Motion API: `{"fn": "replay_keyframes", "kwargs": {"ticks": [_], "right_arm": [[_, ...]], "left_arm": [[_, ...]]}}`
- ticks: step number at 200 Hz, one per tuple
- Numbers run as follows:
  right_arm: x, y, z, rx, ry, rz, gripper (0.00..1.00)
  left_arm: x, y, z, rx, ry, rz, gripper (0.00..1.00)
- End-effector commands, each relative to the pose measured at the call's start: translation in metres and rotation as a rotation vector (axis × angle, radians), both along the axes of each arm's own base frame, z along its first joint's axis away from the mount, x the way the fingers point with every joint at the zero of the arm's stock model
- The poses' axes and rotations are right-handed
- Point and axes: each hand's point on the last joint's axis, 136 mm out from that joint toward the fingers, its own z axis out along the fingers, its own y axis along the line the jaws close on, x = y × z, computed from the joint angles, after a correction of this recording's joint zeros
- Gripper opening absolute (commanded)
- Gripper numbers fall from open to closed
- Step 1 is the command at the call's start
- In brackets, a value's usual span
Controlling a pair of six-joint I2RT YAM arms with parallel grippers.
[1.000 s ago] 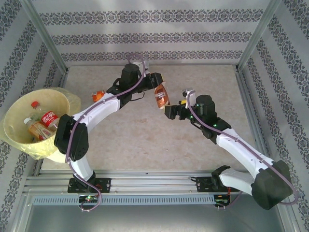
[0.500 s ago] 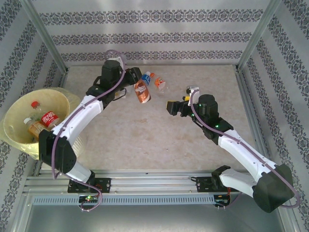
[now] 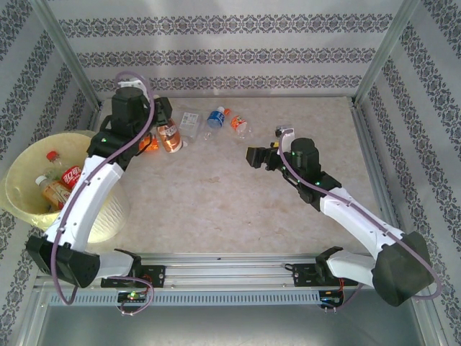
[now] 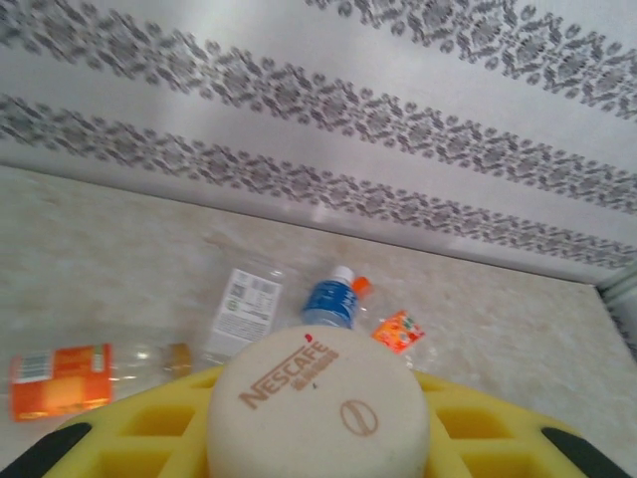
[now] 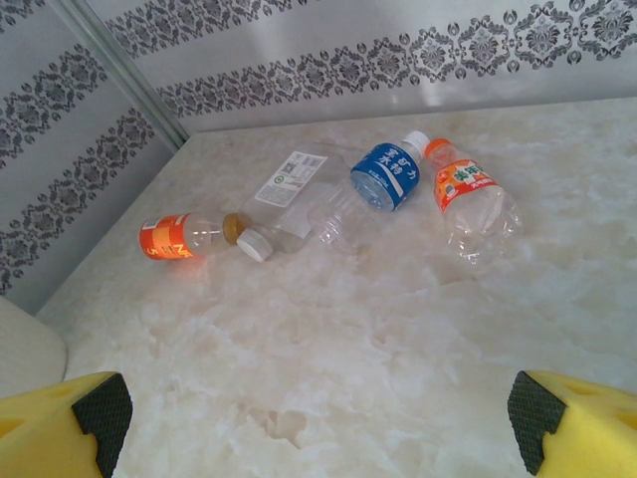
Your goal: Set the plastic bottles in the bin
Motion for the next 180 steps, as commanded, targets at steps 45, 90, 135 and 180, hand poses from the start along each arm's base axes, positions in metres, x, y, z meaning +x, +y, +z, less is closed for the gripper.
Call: {"fn": "replay_keyframes", "kwargs": {"ticks": [45,90,135,180], "right_arm": [[0.015,0.006,0.026,0.061,-0.047,-0.005,0.98],[0.02,0.008,0.027,0.063,-0.046,-0.005,0.98],[0.023,0.008,0.023,0.058,-0.033,-0.009,0.98],[0.025,0.009,0.025,0.062,-0.032,-0.01,0.98]], "left_arm": [[-0.037,0.055,0.063,0.285,-0.068,0.144,0.37],[-0.061,0.107,0.089,0.381,-0.054,0.362,0.37],[-0.088,0.151,0.115,0.445,-0.075,0.528,0.37],[-0.123,0.197,0.136,0.537,-0.086,0.762,0.38]]}}
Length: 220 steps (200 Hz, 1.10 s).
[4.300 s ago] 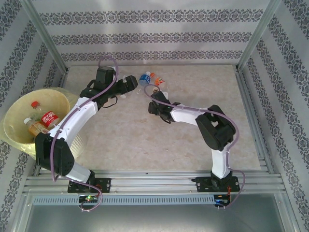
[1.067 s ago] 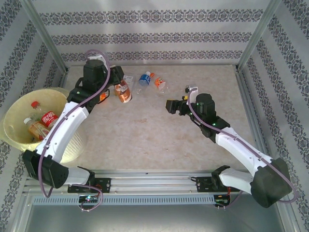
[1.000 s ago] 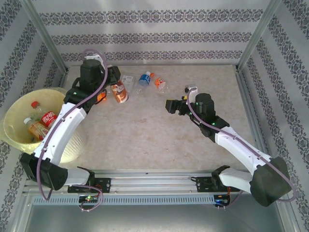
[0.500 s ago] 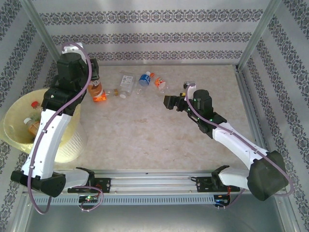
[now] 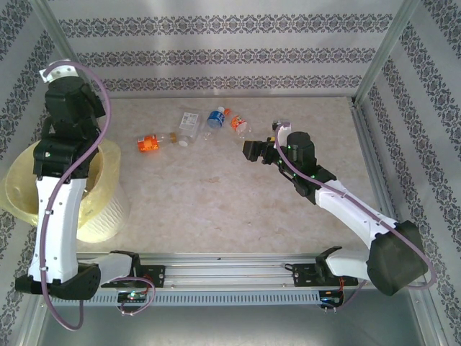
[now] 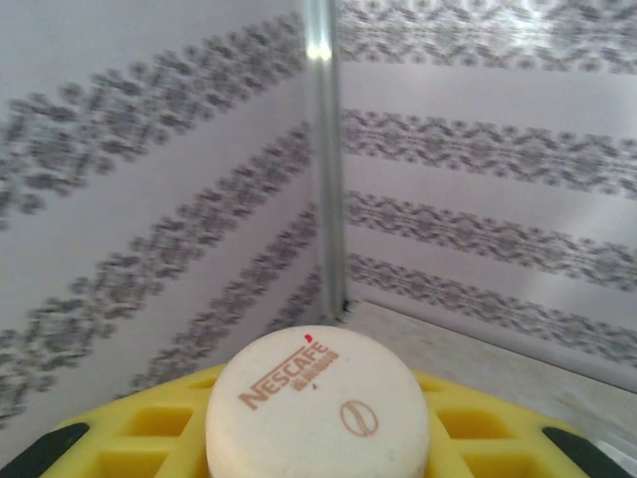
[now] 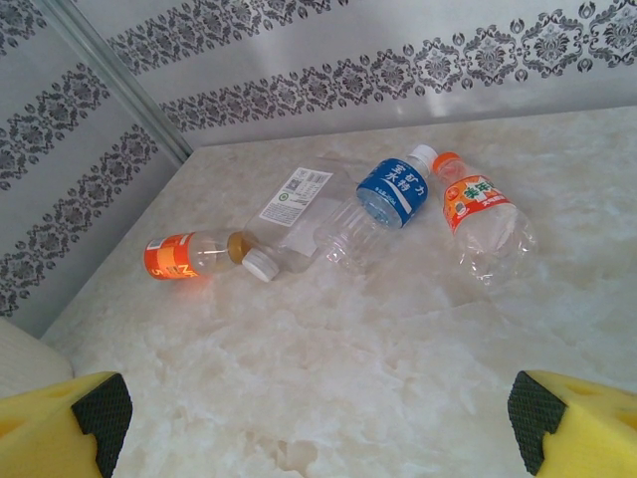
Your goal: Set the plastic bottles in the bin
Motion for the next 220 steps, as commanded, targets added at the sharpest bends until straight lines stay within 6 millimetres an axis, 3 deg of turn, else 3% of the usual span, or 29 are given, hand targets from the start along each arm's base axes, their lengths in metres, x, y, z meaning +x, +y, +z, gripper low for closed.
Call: {"fn": "replay_keyframes", "kwargs": {"ticks": [1,32,83,105,124,145,220], "right_arm": [[0.008,0.001,0.022,0.037,-0.043,-0.002,0.98],[0.01,0.003,0.022,0.036,-0.043,0.005,0.98],[0.011,0.006,0.024,0.034,-0.044,0.016,0.98],[0.012,0.007,0.025,0.034,-0.042,0.026,0.98],[0.011,0.009,0.026,0.046,-0.038,0.028,0.98],[0.009,0.007,0.027,0.051,-0.036,0.025,0.98],[0.002,-0.011,0.029,0.046,-0.049,-0.057,0.98]], "left_arm": [[-0.031,0.031,0.02,0.082,-0.014,0.168,0.38],[-0.053,0.052,0.004,0.06,0.059,0.29,0.4],[-0.092,0.074,-0.054,0.001,0.279,0.439,0.43],[-0.101,0.083,-0.087,-0.081,0.322,0.467,0.49],[-0.096,0.084,-0.108,-0.137,0.357,0.456,0.67],[-0.086,0.079,-0.11,-0.18,0.37,0.419,0.81],[-0.042,0.038,-0.092,-0.317,0.239,0.153,1.0]]}}
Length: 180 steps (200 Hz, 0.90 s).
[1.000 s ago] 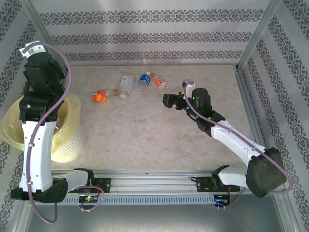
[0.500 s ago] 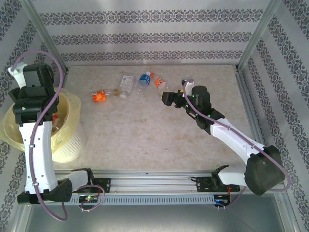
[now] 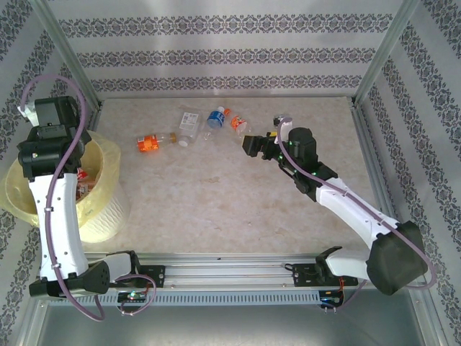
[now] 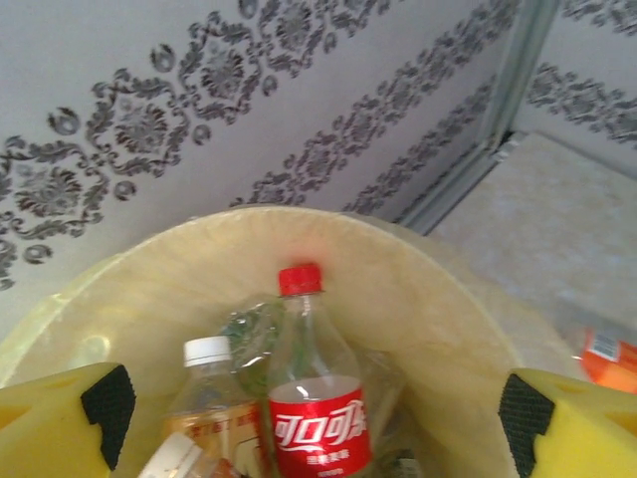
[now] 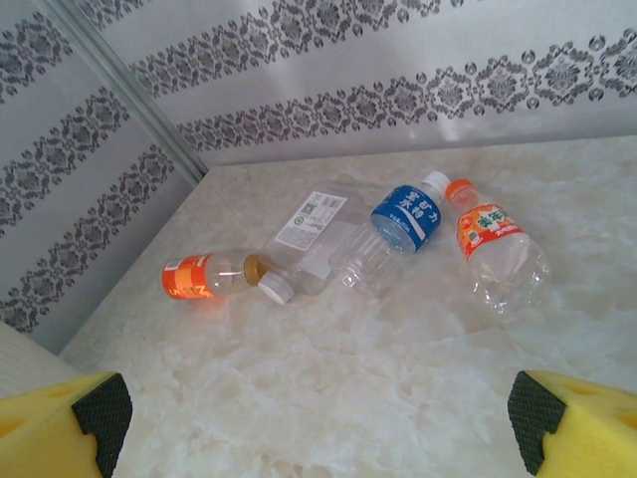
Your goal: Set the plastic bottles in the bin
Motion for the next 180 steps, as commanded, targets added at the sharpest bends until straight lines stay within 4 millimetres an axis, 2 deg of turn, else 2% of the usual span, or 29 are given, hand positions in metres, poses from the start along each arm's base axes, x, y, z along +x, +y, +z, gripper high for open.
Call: {"fn": "replay_keyframes", "kwargs": {"ticks": [1,67,96,123,148,180], "right_arm": [[-0.002,-0.012,0.007,0.015,-0.016,-0.055,0.98],[-0.007,-0.025,0.008,-0.006,-0.031,-0.099,0.98],[-0.008,-0.033,0.006,-0.002,-0.027,-0.14,0.98],[-0.012,-0.043,0.005,-0.006,-0.035,-0.169,0.98],[-0.017,-0.05,0.005,-0.021,-0.039,-0.182,0.98],[-0.025,-0.06,0.003,-0.045,-0.042,-0.198,0.98]], "left_arm": [[0.017,-0.022,0.009,-0.072,-0.084,-0.097,1.0],[0.058,-0.079,0.027,-0.072,-0.178,-0.267,1.0],[0.084,-0.121,0.034,-0.062,-0.219,-0.361,1.0],[0.111,-0.17,0.036,-0.079,-0.267,-0.458,1.0],[0.136,-0.212,0.032,-0.095,-0.295,-0.516,1.0],[0.167,-0.247,0.009,-0.171,-0.306,-0.549,1.0]]}}
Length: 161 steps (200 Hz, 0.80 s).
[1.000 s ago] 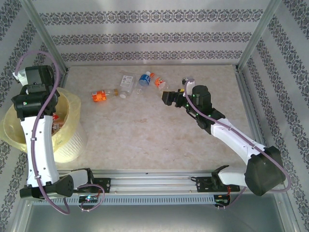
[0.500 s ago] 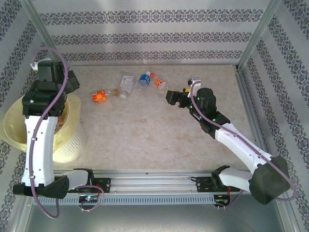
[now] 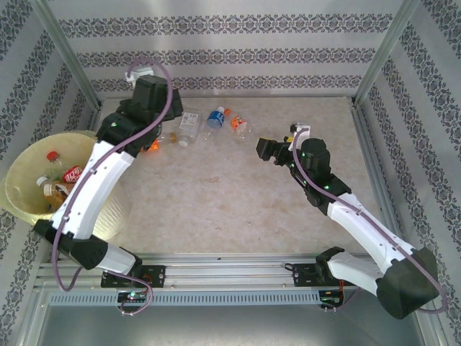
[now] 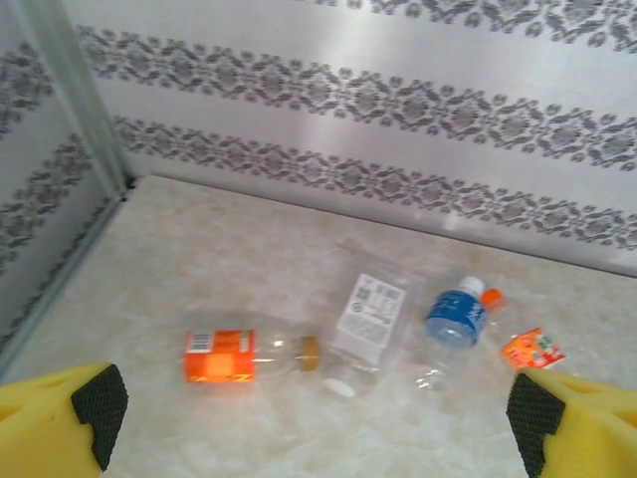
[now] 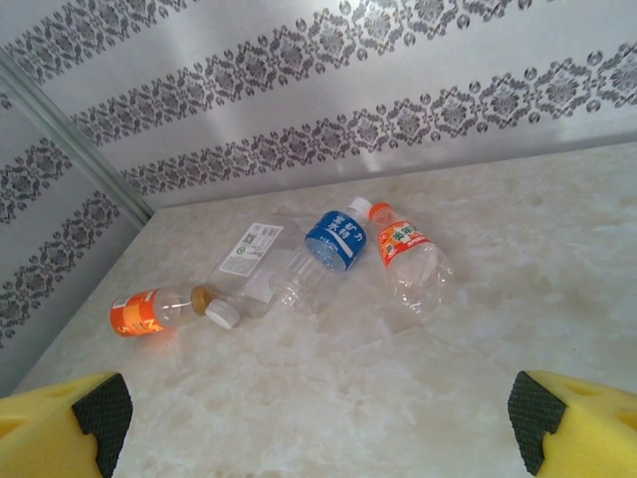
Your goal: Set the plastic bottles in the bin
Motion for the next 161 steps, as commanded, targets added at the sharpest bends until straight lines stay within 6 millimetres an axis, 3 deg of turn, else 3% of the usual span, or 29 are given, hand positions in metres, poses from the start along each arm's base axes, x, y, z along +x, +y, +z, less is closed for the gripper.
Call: {"fn": "replay_keyframes", "kwargs": {"ticks": [1,30,90,115,161], "right_arm": [[-0.005,-0.013,-0.003,-0.033,-0.003,-0.036,0.98],[-0.013,-0.021,-0.004,-0.062,-0.007,-0.046,0.98],[-0.028,-0.038,-0.002,-0.132,-0.012,-0.074,0.98],[-0.032,-0.044,-0.002,-0.143,-0.015,-0.092,0.98],[-0.037,-0.049,-0.002,-0.16,-0.016,-0.1,0.98]], "left_arm": [[0.022,-0.019,0.008,-0.108,-0.089,0.012,1.0],[0.049,-0.048,-0.028,-0.216,-0.046,-0.023,1.0],[0.088,-0.071,-0.099,-0.292,0.072,0.047,1.0],[0.1,-0.061,-0.13,-0.302,0.114,0.133,1.0],[0.116,-0.018,-0.181,-0.407,0.188,0.303,1.0]]}}
